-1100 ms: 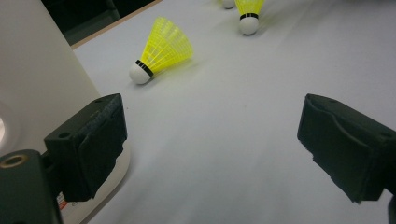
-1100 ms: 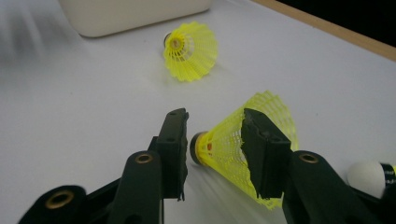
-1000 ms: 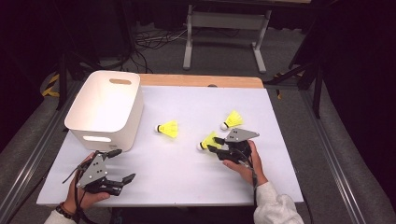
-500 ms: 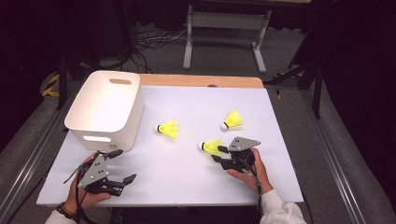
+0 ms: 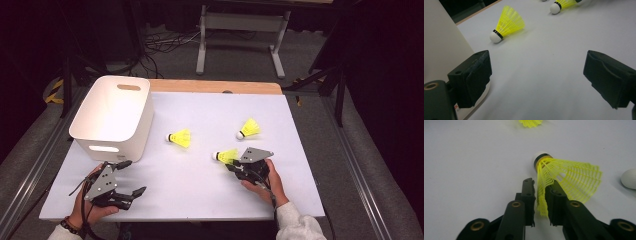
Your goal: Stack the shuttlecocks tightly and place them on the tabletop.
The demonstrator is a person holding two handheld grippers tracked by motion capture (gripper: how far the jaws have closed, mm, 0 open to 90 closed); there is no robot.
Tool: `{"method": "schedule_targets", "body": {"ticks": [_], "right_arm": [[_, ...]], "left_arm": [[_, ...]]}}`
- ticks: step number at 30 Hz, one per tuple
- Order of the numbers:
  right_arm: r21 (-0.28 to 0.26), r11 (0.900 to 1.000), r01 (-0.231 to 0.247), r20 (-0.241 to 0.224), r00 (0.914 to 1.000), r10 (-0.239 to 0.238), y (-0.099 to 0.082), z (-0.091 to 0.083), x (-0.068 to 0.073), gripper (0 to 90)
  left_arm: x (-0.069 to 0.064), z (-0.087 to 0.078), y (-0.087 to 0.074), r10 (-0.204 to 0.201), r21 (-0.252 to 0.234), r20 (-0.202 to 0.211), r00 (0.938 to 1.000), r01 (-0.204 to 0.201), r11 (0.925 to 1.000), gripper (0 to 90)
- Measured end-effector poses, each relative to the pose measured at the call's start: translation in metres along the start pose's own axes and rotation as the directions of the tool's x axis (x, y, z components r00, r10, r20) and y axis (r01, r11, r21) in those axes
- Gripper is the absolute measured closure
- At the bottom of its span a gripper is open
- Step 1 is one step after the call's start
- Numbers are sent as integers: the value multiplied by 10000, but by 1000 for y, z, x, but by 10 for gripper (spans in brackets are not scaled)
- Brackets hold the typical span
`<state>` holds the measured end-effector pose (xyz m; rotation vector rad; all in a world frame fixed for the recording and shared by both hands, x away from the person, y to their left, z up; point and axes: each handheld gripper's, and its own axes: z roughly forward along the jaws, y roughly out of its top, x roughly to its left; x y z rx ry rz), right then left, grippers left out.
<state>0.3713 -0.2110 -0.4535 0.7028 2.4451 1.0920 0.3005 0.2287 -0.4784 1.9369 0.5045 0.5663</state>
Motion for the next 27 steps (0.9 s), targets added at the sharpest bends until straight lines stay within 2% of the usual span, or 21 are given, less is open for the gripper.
{"method": "schedule_targets", "body": {"ticks": [2, 3, 10, 18, 22, 27], "right_arm": [[-20, 9999, 120, 62, 9999, -120, 1, 0, 1, 884], [-21, 9998, 177, 118, 9998, -177, 2, 0, 1, 891], [-255, 9995, 195, 255, 9995, -189, 7, -1, 0, 899], [-891, 9960, 47, 276, 9996, -22, 22, 1, -6, 900], [-1072, 9942, 26, 173, 9999, -8, 33, 11, -8, 900], [-976, 9951, 120, -17, 9999, -122, 44, 29, -5, 900]], "left_arm": [[1, 0, 0, -1, 5, -15, 10000, 1, 10000, 92], [1, 0, 0, -21, -7, -11, 10000, 21, 10000, 92], [1, -1, -1, -30, -58, -7, 10000, 30, 10000, 92], [1, -1, 0, -42, -89, -28, 10000, 41, 10000, 92], [1, 0, -1, -73, -83, -18, 10000, 73, 9999, 92], [1, -1, -1, -70, -51, 8, 10000, 70, 10000, 92]]}}
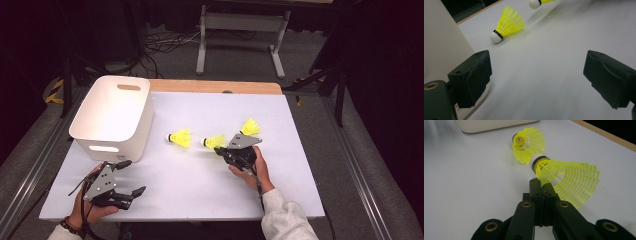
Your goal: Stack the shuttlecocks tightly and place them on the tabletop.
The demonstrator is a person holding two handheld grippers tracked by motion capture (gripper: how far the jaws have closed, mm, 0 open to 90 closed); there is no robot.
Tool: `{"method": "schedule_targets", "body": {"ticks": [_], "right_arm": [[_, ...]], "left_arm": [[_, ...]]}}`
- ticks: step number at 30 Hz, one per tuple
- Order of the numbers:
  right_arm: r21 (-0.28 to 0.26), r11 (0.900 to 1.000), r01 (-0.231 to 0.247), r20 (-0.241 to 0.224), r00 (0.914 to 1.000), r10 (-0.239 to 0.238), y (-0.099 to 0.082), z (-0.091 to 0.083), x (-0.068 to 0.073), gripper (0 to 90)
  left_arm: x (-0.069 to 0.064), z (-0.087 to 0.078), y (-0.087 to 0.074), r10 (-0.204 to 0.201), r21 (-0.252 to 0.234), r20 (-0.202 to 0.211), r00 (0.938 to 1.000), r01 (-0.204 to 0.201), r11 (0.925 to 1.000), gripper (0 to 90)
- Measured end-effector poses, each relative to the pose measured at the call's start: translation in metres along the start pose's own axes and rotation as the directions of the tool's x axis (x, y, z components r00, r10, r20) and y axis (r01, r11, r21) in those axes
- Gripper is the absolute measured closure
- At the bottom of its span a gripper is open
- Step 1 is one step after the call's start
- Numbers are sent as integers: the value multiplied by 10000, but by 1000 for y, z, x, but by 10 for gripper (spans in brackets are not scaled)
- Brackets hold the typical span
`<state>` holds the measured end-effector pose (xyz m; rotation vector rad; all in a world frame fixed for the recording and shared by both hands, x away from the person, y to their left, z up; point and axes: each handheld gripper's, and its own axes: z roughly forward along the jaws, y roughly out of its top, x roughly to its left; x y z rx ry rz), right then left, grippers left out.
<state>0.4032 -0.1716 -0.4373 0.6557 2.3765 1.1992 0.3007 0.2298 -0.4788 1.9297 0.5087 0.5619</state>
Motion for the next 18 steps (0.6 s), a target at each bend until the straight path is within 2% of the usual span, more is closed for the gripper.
{"method": "schedule_targets", "body": {"ticks": [4, 7, 18], "right_arm": [[-15, 10000, -18, -103, 9999, 17, 5, 9, 1, 899], [-34, 9997, -225, -230, 9995, 224, 10, 20, 0, 899], [243, 9995, -218, -471, 9986, 229, 25, 49, 5, 898]], "left_arm": [[0, 0, -1, -45, 11, 65, 10000, 44, 10000, 92], [1, 0, -1, -73, -6, 84, 9999, 74, 10000, 92], [1, -1, 0, -83, -70, 129, 9999, 84, 9999, 93]]}}
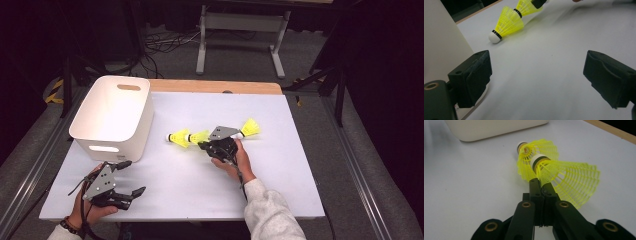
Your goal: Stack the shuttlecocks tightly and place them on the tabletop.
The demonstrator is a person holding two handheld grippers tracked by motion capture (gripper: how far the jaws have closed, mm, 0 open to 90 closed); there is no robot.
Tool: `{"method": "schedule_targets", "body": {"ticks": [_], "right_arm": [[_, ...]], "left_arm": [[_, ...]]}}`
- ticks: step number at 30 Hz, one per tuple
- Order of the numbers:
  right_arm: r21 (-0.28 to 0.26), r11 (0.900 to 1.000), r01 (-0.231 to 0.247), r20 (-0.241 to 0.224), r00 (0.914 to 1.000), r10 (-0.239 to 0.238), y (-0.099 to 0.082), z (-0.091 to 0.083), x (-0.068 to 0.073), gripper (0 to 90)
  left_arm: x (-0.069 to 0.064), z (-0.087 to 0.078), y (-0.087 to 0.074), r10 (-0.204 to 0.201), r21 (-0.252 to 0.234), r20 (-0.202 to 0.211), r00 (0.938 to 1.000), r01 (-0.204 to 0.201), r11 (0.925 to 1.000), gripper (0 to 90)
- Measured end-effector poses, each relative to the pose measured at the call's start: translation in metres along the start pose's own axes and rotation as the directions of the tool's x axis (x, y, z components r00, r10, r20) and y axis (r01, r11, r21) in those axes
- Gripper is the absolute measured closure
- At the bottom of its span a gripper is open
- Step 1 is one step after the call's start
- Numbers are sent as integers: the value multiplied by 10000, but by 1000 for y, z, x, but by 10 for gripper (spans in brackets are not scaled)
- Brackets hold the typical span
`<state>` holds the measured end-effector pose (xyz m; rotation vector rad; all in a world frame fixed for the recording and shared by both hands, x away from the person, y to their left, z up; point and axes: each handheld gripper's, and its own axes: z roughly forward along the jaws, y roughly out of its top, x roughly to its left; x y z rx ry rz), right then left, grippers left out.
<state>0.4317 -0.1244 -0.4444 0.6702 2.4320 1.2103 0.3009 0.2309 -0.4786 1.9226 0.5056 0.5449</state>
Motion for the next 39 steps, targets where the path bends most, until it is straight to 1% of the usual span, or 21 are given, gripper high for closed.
{"method": "schedule_targets", "body": {"ticks": [8, 10, 15, 17, 20, 23, 25, 26, 27, 28, 29, 31, 32, 33, 35, 36, 38, 39], "right_arm": [[149, 9997, -195, -264, 9995, 199, 10, 20, 1, 893], [185, 9996, -234, -240, 9994, 238, 11, 25, 1, 893], [369, 9989, -290, -437, 9986, 306, 13, 37, 4, 882], [502, 9983, -281, -406, 9987, 301, 13, 41, 5, 876], [592, 9979, -248, -341, 9991, 269, 13, 43, 5, 874], [639, 9975, -294, -315, 9990, 314, 12, 44, 5, 853], [706, 9972, -240, -263, 9993, 259, 12, 44, 6, 801], [770, 9968, -205, -124, 9997, 216, 12, 45, 7, 752], [842, 9962, -201, -47, 9998, 206, 11, 45, 7, 724], [842, 9962, -201, -47, 9998, 206, 11, 45, 7, 724], [824, 9963, -261, 149, 9996, 250, 11, 43, 7, 626], [820, 9962, -293, 185, 9994, 278, 11, 42, 7, 618], [765, 9965, -328, 169, 9994, 315, 11, 40, 7, 546], [765, 9965, -328, 169, 9994, 315, 11, 40, 7, 546], [762, 9968, -252, 294, 9993, 230, 12, 36, 9, 508], [558, 9982, -210, 391, 9991, 188, 14, 29, 12, 448], [513, 9986, -143, 428, 9990, 121, 15, 27, 13, 442], [471, 9989, 17, 526, 9986, -42, 16, 24, 14, 436]], "left_arm": [[-1, -1, 0, 32, -43, 66, 10000, -31, 10000, 92], [-1, -2, 0, 25, -76, 69, 10000, -25, 10000, 92], [0, -2, 0, -2, -98, 95, 10000, 3, 10000, 92], [-1, -2, 0, 30, -66, 139, 9999, -29, 10000, 92], [0, -1, -1, 38, -40, 178, 9998, -37, 10000, 92], [0, -1, -1, 31, -30, 188, 9998, -30, 10000, 93], [-1, -1, -1, 55, -9, 183, 9998, -55, 10000, 93], [-1, -1, -1, 56, 5, 176, 9998, -56, 10000, 93], [-1, -1, -1, 56, 5, 176, 9998, -56, 10000, 93], [-1, -1, -1, 73, 17, 164, 9998, -73, 10000, 93], [-1, -1, -1, 81, 11, 135, 9999, -81, 10000, 96], [-1, -1, -1, 64, -6, 106, 9999, -64, 10000, 96], [-1, -1, -1, 75, -22, 101, 9999, -75, 10000, 96], [-1, -1, -1, 75, -22, 101, 9999, -75, 10000, 96], [-1, -1, 0, 100, -31, 89, 9999, -100, 9999, 96], [-1, -1, 0, 100, -38, 70, 9999, -100, 9999, 96], [-1, -1, -1, 84, -41, 54, 10000, -84, 10000, 96], [-1, -1, -1, 70, -39, 54, 10000, -70, 10000, 96]]}}
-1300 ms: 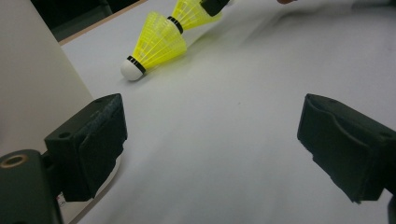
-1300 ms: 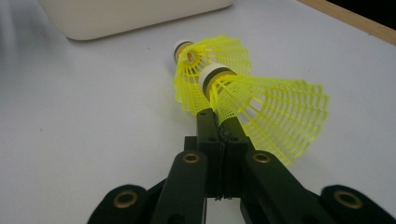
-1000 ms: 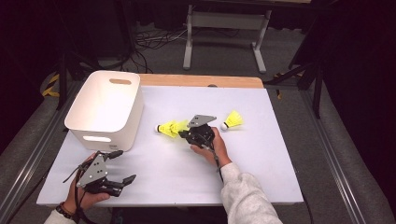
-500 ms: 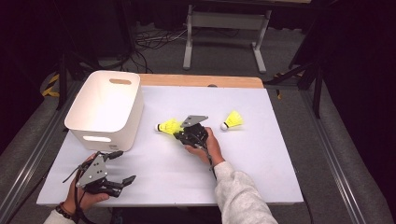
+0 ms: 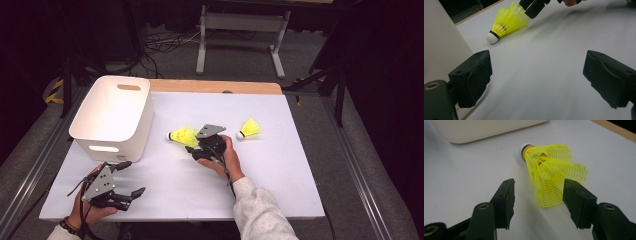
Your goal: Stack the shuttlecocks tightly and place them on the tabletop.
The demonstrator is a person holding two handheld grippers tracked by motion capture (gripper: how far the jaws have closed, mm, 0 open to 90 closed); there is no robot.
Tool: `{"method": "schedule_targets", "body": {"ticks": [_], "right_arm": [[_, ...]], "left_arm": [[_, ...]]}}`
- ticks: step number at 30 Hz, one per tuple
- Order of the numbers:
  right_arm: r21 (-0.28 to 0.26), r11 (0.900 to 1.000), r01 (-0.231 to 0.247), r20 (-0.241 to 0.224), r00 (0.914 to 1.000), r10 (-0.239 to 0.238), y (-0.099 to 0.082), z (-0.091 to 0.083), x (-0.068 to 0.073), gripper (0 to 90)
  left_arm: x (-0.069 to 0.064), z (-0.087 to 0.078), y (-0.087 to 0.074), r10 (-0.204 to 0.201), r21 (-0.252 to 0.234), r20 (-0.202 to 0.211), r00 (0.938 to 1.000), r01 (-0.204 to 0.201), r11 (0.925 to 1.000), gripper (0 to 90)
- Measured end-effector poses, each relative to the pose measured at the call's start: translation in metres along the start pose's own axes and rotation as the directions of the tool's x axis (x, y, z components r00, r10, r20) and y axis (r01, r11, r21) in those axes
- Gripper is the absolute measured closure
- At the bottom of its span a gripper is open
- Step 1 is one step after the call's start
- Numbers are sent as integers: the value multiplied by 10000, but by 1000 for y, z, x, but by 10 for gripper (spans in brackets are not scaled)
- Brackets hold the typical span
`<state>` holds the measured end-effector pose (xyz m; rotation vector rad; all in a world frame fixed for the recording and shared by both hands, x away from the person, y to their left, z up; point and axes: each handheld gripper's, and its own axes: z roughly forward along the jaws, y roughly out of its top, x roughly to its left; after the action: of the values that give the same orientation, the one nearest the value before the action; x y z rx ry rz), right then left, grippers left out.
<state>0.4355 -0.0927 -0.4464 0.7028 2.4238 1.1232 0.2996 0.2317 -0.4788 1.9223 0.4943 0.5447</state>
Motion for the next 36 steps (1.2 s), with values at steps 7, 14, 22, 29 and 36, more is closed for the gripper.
{"method": "schedule_targets", "body": {"ticks": [7, 14, 22, 29, 36], "right_arm": [[-237, 9972, 710, 420, 9967, -700, 1, -16, 8, 400], [-876, 9914, 971, 622, 9938, -918, -7, -38, 11, 350], [-1069, 9749, 1954, 1246, 9754, -1818, -2, -68, 13, 298], [-1334, 9633, 2327, 1926, 9596, -2051, -3, -100, 13, 260], [-1452, 9605, 2373, 2410, 9501, -1983, -14, -113, 12, 240]], "left_arm": [[0, 1, 0, 7, 66, -28, 10000, -7, 10000, 97], [0, 1, 0, 18, 74, -78, 10000, -18, 10000, 99], [0, 2, -1, 52, 122, -59, 10000, -51, 9999, 99], [1, 0, 0, 62, 53, -107, 9999, -61, 10000, 99], [0, 2, 0, 82, 144, -101, 9999, -80, 9999, 100]]}}
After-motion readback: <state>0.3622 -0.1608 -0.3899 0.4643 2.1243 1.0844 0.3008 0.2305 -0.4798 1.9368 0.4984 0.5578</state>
